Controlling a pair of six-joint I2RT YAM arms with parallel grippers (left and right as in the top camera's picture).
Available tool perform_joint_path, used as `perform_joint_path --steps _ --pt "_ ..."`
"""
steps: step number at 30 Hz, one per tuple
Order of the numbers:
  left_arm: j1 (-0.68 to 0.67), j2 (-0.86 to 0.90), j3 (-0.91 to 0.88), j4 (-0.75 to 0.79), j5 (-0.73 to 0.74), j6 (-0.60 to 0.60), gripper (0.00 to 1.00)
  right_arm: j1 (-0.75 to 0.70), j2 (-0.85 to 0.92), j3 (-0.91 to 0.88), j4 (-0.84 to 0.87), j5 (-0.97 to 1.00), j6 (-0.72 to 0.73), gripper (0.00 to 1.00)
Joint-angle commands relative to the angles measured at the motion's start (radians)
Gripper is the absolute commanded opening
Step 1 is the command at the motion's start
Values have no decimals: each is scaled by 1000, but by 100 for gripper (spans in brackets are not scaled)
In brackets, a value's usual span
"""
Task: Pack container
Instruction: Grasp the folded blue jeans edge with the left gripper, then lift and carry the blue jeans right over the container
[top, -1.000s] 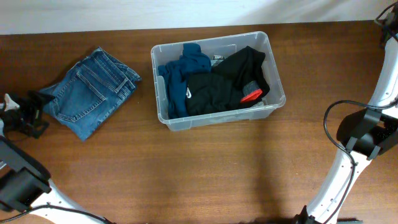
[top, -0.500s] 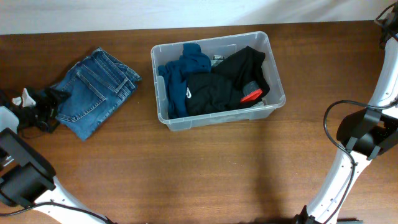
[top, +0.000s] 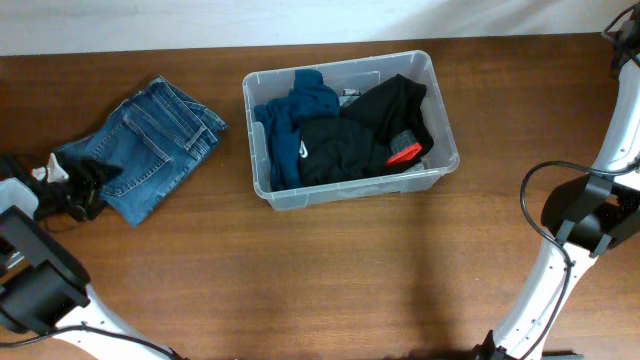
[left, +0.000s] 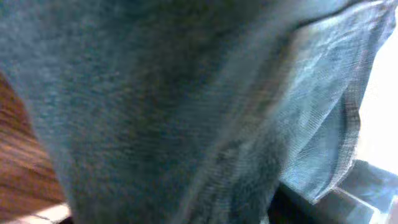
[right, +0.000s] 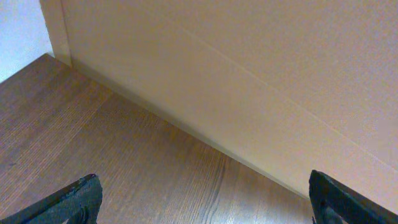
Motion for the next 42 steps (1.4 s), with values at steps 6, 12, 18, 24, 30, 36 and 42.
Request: perform_joint_path --steps 6,12,18,24,30,36,42 --pt "-1 8 -20 11 -27 15 31 -1 -14 23 3 5 5 98" --pt "-1 8 -20 35 -6 7 14 -1 -14 23 3 5 5 98" --pt "1 7 20 94 151 6 1 -1 -14 23 3 5 5 98" --pt "-4 7 177 84 153 -85 1 -1 -14 23 3 5 5 99" --pt "-23 6 357 50 153 -88 1 -1 -14 23 3 5 5 98" --pt "-70 5 515 48 153 -152 1 -1 -14 23 3 5 5 98" --pt "-138 5 634 52 175 -259 1 -1 -14 23 3 5 5 98"
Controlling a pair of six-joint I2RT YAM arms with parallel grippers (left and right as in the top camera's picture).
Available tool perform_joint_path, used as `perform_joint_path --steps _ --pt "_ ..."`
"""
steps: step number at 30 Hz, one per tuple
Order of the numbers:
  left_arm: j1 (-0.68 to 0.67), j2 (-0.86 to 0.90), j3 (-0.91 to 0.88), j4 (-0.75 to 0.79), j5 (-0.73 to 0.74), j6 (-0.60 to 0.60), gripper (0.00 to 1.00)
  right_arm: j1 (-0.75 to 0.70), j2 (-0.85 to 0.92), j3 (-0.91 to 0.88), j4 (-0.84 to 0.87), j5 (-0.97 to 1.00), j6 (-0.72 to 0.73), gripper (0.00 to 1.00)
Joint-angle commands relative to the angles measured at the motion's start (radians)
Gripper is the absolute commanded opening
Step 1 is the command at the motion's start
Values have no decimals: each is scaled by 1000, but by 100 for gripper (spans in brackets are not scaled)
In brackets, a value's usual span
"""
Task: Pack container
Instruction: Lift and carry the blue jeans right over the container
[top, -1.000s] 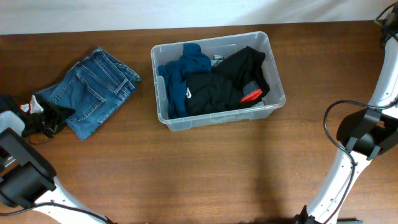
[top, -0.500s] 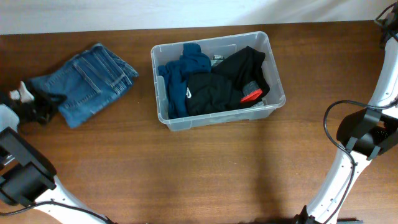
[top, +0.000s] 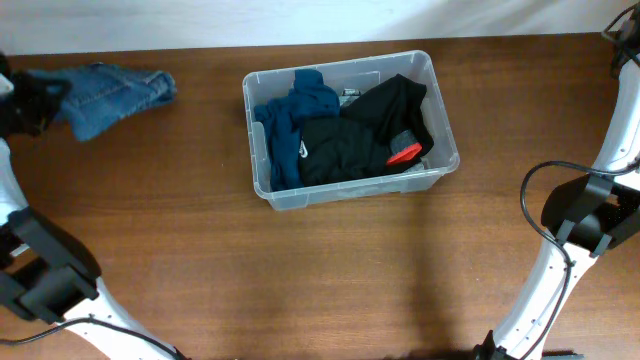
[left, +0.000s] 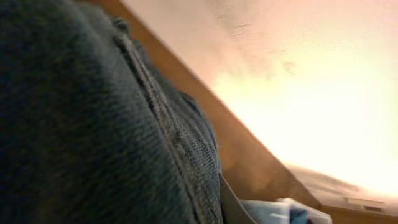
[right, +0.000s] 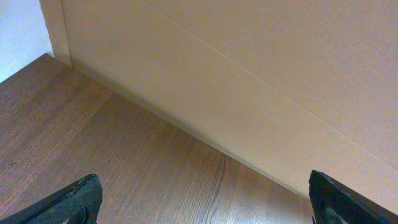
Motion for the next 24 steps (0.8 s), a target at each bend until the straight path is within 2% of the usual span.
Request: perform_joint_path --steps 1,7,17,24 --pt "-59 -6 111 26 101 -69 1 -1 -14 23 3 5 5 98" --pt "-187 -6 262 126 131 -69 1 -1 -14 23 3 5 5 98" --pt "-455 -6 418 517 293 -69 1 -1 -14 23 3 5 5 98" --pt "-627 -6 420 558 358 -68 1 -1 -14 23 3 5 5 98"
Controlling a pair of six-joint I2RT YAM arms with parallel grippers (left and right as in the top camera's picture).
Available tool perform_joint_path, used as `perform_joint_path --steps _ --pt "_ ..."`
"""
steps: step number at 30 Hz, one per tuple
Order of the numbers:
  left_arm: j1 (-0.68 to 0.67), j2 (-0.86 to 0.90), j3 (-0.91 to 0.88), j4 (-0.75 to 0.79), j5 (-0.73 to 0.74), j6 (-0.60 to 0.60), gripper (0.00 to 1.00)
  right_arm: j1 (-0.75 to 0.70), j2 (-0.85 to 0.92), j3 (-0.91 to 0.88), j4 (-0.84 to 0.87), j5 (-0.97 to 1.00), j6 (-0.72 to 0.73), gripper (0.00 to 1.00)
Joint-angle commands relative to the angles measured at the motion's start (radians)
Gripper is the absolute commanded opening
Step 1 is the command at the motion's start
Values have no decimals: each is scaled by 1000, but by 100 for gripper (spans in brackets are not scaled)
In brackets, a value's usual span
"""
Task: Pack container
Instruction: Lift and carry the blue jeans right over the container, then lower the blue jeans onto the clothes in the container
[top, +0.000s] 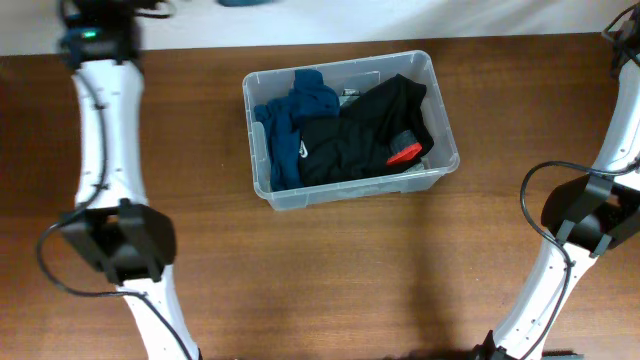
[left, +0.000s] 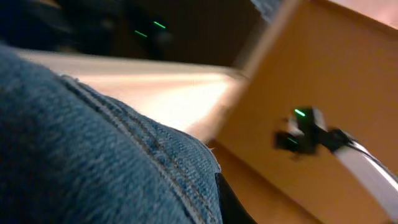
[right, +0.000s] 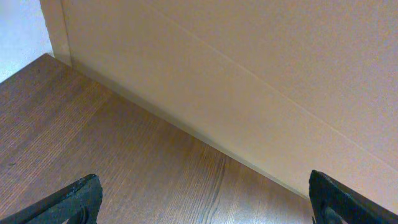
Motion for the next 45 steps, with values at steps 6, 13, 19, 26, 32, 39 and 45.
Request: perform_joint_path --steps 6,13,19,26,32,39,45 --pt "-182 -34 45 28 89 34 1 -1 -14 23 3 5 5 99" --pt "-258 -10 43 24 89 78 0 -1 -14 23 3 5 5 99" --pt "-306 77 43 -2 117 78 1 -1 -14 23 3 5 5 99" --pt "-343 159 43 24 172 78 0 -1 -14 23 3 5 5 98" --pt "-357 192 43 51 247 78 1 -1 -14 23 3 5 5 98" --pt "-336 196 43 -47 327 78 1 -1 -14 23 3 5 5 98" --pt "-319 196 43 -171 327 87 5 -1 -14 23 3 5 5 99"
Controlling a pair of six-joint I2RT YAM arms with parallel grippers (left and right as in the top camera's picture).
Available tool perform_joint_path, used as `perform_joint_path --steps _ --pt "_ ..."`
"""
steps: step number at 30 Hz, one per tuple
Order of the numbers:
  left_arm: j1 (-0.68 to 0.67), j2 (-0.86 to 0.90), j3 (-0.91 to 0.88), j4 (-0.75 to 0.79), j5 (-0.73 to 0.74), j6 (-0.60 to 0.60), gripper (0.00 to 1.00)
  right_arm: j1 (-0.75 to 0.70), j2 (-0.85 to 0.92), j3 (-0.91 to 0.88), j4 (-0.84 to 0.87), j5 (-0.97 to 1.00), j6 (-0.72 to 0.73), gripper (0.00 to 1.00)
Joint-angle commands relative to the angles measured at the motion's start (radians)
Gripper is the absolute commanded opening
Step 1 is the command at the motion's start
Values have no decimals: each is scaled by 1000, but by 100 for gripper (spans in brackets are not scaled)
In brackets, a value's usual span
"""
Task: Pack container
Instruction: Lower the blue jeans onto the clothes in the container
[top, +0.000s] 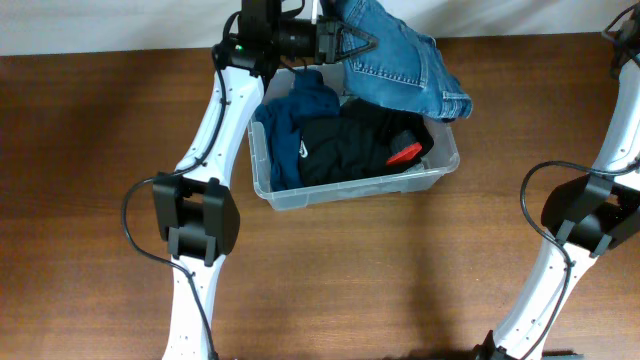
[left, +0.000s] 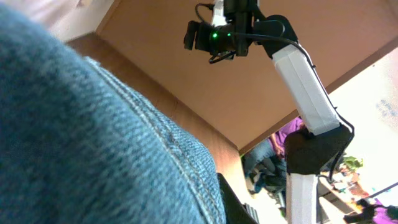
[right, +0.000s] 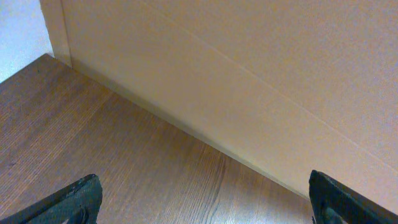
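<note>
The blue jeans (top: 405, 62) hang bunched from my left gripper (top: 362, 42), which is shut on them above the back right part of the clear plastic container (top: 350, 196). Their lower folds drape over the bin's back right corner. In the left wrist view the denim (left: 93, 143) fills the left side, and one black finger (left: 235, 206) shows beside it. Inside the bin lie a dark blue garment (top: 295, 125) and a black garment (top: 350, 140) with a red patch (top: 405, 153). My right gripper (right: 202, 202) is open over bare wood, far from the bin.
The brown wooden table (top: 120, 150) spreads to the left of and in front of the bin. My left arm (top: 225, 110) rises from its base at the front left past the bin's left side. The right arm (top: 585, 215) stands at the right edge by a pale wall (right: 249, 74).
My left gripper was high at the back left, with the jeans nearly out of the overhead view. It now holds them over the bin's back right part. The right arm is unchanged.
The jeans lay flat on the table left of the bin, with my left gripper at their near left end. Then they hung from it at the far back left, then higher at the back edge. They are now above the bin.
</note>
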Motion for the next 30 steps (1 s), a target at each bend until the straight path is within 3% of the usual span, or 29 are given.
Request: perform_joint_path --steps 1,9,16,24,30 --pt "6 -23 36 -43 77 32 5 -1 -14 23 3 5 5 98" --pt "11 -23 36 -281 -9 164 5 -1 -14 23 3 5 5 98" --pt "11 -23 36 -728 -356 371 1 -1 -14 23 3 5 5 98" --pt "12 -23 37 -867 -443 381 1 -1 -14 23 3 5 5 98" --pt "13 -23 37 -1013 -625 381 1 -1 -14 23 3 5 5 98"
